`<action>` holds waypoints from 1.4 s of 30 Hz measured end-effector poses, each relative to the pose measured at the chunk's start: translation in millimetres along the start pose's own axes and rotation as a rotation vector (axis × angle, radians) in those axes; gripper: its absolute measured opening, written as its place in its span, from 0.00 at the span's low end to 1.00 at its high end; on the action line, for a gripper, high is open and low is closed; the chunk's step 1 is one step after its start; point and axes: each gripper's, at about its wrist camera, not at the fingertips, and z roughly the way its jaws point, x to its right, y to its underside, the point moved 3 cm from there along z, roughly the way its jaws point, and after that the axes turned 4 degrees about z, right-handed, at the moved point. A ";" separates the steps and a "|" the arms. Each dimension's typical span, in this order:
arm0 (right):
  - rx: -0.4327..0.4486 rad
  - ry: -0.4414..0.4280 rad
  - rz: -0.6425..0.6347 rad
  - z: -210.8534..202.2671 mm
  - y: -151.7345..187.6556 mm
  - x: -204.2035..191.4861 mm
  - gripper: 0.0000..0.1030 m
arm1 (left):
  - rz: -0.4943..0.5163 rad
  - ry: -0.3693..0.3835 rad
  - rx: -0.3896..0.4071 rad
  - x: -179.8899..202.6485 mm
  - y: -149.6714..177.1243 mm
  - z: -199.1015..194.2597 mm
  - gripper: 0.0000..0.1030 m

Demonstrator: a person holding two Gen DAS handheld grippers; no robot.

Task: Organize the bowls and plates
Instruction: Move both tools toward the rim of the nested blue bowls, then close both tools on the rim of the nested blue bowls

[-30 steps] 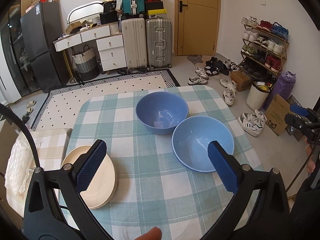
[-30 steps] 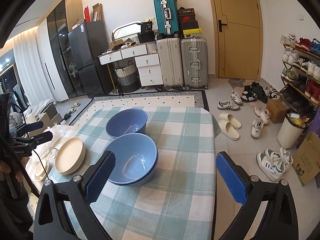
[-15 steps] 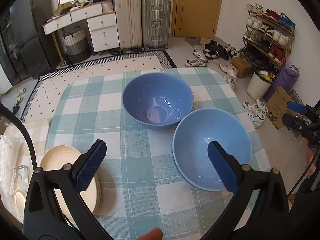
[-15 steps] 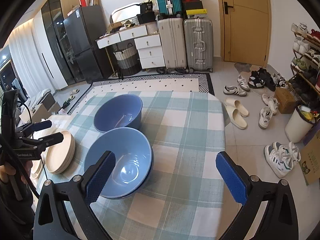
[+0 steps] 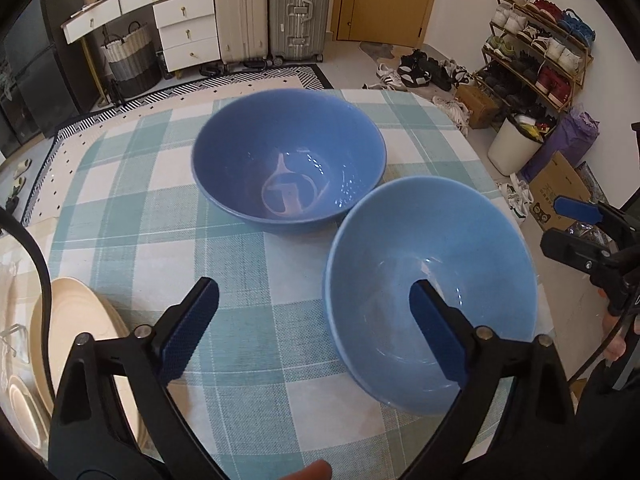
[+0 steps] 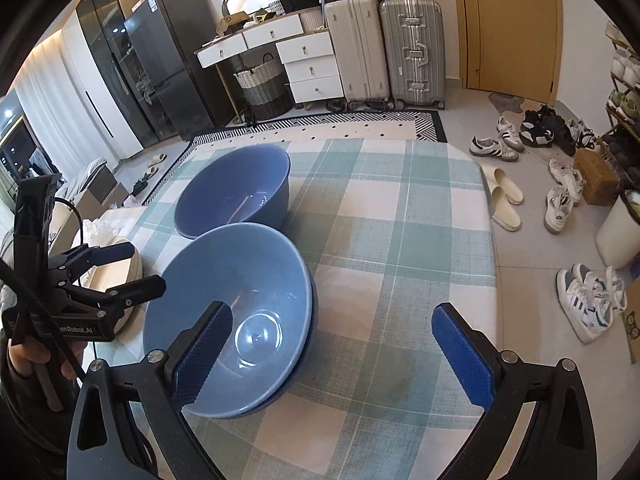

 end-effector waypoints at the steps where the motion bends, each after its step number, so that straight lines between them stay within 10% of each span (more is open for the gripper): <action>1: -0.008 -0.001 -0.003 4.9 0.6 -0.8 0.99 | 0.000 0.008 -0.005 0.8 0.2 6.6 0.89; 15: -0.106 -0.023 -0.002 55.1 15.0 -5.3 0.70 | -0.012 0.045 -0.080 4.4 10.7 62.2 0.42; 22: -0.124 -0.028 0.014 69.9 20.6 -6.3 0.36 | -0.008 0.080 -0.087 2.5 14.7 78.9 0.13; 28: -0.119 -0.028 0.001 76.4 22.9 -13.4 0.16 | 0.009 0.072 -0.061 9.3 14.8 84.9 0.08; 42: -0.004 -0.014 0.003 39.7 7.5 -27.7 0.15 | 0.016 0.067 0.059 13.1 6.3 43.0 0.07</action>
